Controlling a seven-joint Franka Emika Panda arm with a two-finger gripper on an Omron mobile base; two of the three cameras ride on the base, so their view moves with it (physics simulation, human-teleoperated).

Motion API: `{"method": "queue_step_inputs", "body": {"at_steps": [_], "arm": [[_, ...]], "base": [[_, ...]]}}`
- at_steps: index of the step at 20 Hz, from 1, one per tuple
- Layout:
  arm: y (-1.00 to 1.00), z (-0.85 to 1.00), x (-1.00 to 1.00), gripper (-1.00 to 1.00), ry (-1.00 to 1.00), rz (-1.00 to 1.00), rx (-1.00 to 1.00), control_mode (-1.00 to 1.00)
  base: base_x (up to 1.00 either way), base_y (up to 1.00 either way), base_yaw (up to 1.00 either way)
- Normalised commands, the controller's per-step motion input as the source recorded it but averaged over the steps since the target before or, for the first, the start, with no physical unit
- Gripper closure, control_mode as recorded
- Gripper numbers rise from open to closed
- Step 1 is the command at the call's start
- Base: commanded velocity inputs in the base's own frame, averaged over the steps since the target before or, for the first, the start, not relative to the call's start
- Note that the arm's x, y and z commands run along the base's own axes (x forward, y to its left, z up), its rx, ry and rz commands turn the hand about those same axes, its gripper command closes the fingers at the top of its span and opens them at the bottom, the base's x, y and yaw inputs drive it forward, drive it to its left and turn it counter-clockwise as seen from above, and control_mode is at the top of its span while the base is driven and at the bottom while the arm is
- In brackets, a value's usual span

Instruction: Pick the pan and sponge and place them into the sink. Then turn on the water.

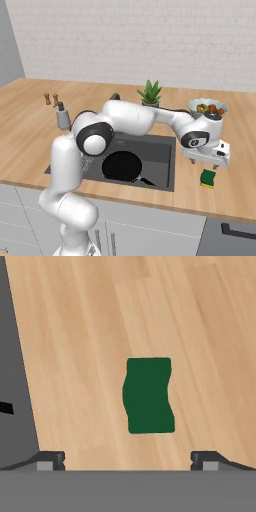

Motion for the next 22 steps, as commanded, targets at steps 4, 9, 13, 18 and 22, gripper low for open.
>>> {"method": "queue_step_inputs", "body": {"at_steps": [4,9,13,18,22], "arm": [[-0.18,-0.28,0.21,-1.0,0.0,0.0,0.05,-1.0],[-0.1,-0.3,0.1,-1.0,0.0,0.01,0.03,-1.0],[-0.15,-0.36,0.03,-1.0,0.0,0.0,0.02,-1.0],[0.0,-0.41,0.0,-1.0,0.02,0.0,0.01,-1.0],[0.02,-0.24,0.0,-1.0,0.02,0.0,0.0,-1.0]], "base": [[0.0,0.0,0.0],[0.0,0.0,0.0],[0.0,0.0,0.0],[0.0,0.0,0.0],[0.0,0.0,0.0]]}}
